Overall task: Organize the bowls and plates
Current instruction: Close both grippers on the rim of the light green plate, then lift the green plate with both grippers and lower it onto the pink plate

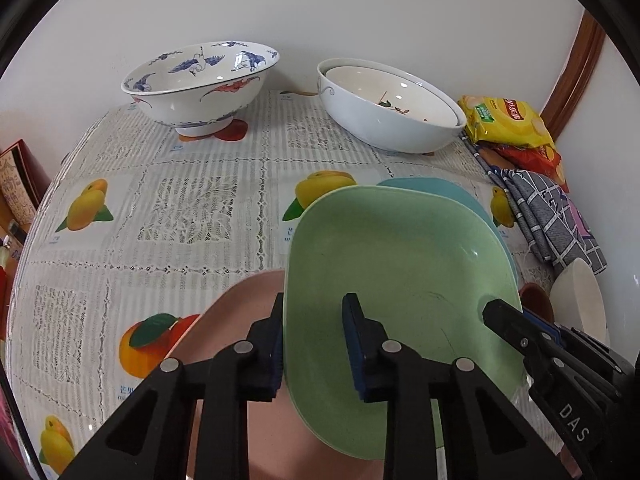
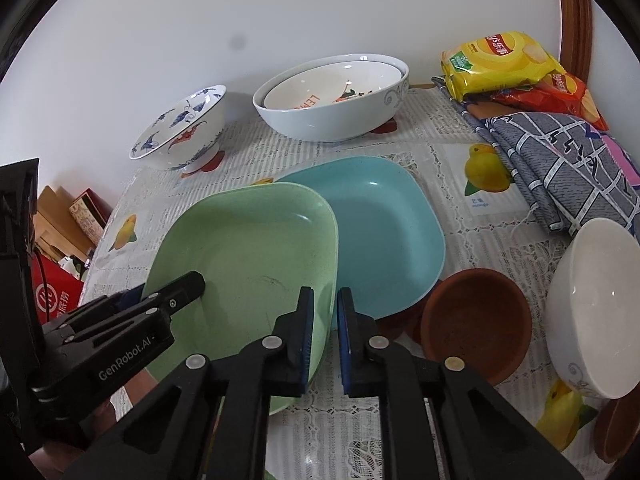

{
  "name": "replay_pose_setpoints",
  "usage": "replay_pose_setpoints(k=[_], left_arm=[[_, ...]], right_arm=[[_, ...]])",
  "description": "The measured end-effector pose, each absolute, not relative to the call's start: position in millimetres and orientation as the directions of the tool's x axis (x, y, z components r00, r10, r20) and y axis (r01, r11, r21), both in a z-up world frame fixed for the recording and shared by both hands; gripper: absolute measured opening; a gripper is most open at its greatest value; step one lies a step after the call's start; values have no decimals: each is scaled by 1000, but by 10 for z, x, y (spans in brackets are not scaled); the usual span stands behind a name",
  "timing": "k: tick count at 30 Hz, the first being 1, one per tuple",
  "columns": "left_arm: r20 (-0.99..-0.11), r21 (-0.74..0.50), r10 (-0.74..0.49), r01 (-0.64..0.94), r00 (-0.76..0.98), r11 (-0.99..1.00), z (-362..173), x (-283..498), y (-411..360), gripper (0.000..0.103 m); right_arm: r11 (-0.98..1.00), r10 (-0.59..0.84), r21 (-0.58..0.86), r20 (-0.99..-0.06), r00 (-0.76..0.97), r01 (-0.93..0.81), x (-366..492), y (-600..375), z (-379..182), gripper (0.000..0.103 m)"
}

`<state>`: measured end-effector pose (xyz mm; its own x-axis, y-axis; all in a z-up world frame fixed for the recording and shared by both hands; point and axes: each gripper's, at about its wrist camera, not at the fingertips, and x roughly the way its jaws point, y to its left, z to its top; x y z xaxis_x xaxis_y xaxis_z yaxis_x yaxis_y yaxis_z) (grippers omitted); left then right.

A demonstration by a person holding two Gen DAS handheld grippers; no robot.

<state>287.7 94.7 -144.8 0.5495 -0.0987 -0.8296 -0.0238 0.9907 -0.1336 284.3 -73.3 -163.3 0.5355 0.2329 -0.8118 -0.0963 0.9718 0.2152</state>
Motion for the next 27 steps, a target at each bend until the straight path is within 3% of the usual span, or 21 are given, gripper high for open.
replay_pose_setpoints(k=[6,27], left_arm=[[-829,-136,-103,-20,550,990,-1399,2766,942,16],[-773,-128,-88,-19,629,992,-869,2282,919,16]], right_arm=[[976,212,207,-815,540,-71,2783,-771,-1624,8],[972,225,218,-765,604,-86,2348,-783,-1108,8]])
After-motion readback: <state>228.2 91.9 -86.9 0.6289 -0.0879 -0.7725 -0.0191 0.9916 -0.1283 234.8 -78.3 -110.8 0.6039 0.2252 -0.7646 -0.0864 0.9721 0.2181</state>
